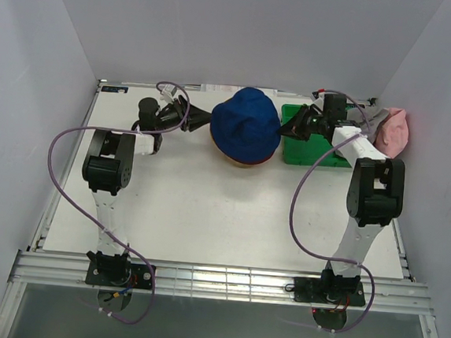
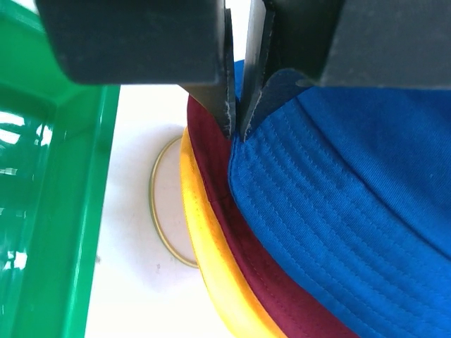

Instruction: Stack the hats

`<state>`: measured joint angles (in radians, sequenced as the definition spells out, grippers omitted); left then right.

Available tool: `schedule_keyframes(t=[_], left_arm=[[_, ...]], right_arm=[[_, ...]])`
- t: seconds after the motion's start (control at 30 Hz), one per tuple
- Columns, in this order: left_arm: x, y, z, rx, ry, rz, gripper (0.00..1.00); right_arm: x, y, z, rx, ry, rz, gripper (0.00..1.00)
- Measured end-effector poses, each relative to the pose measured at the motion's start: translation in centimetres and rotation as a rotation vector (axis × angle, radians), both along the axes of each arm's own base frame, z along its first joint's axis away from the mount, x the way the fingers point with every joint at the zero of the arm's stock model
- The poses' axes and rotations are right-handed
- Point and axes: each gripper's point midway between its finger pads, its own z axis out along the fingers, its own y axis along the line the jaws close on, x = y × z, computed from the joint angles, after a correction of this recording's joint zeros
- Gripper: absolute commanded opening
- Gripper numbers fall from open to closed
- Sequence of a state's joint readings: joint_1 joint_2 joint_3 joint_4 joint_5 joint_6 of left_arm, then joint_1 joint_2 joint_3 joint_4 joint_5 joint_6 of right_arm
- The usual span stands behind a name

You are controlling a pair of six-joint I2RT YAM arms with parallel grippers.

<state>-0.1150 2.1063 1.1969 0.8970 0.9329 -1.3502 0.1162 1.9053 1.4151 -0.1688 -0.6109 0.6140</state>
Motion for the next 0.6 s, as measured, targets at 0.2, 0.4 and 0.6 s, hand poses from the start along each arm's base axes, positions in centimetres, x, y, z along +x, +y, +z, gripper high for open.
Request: schedule_keyframes(t=[0.2,0.4,0.6], left_arm=[[1.4,-0.1,0.9,-0.002,-0.034,-0.001,0.45],[2.1,0.2,0.2,0.017,-0.029,0.008,0.47],[2.9,1.3,-1.0,0.063,-0.022,0.050,0.54]], right_arm=[[1.6,0.7,0.0,-0.038,-0.019,0.056,0.10],[1.4,0.9,-0.7,-0.073,-0.004,0.098,0.10],[1.2,0.7,-0.6,-0.101,-0.007,0.113,0.10]])
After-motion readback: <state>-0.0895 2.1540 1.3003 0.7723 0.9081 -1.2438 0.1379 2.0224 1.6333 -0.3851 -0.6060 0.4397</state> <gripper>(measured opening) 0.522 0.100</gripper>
